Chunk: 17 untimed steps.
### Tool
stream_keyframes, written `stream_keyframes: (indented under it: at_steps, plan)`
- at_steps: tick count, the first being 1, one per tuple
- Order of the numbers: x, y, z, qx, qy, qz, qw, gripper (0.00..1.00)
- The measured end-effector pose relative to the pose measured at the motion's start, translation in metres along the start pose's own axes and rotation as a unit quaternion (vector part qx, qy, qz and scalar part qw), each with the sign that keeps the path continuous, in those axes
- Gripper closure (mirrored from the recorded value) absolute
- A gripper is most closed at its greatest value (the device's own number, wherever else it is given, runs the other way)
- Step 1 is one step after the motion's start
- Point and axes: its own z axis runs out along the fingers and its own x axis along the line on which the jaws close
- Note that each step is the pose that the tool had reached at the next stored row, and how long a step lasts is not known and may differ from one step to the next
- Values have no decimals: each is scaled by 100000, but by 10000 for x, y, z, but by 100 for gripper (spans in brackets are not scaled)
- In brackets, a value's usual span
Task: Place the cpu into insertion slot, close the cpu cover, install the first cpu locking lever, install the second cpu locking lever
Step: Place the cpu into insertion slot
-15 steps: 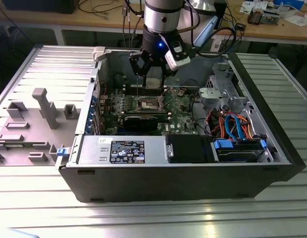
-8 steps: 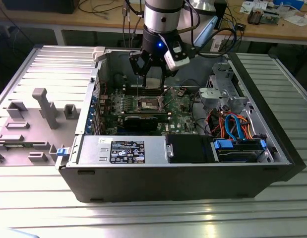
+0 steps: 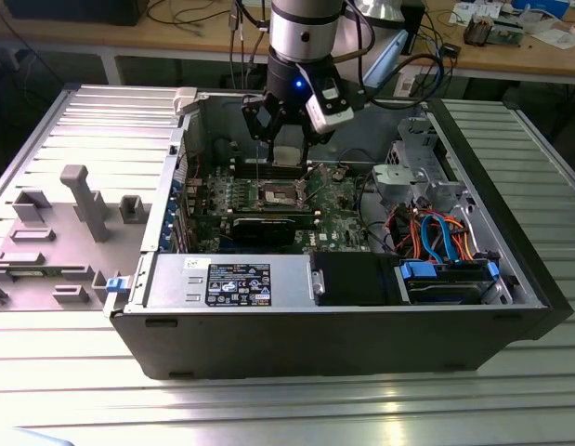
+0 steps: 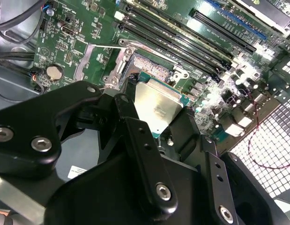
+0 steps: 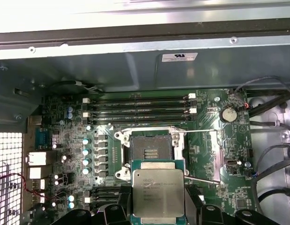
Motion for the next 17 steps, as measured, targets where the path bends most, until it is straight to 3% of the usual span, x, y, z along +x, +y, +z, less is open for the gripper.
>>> stream_keyframes:
  at_steps: [17]
  plan:
    - [0, 0, 2, -38, -221, 2911, 99957, 46]
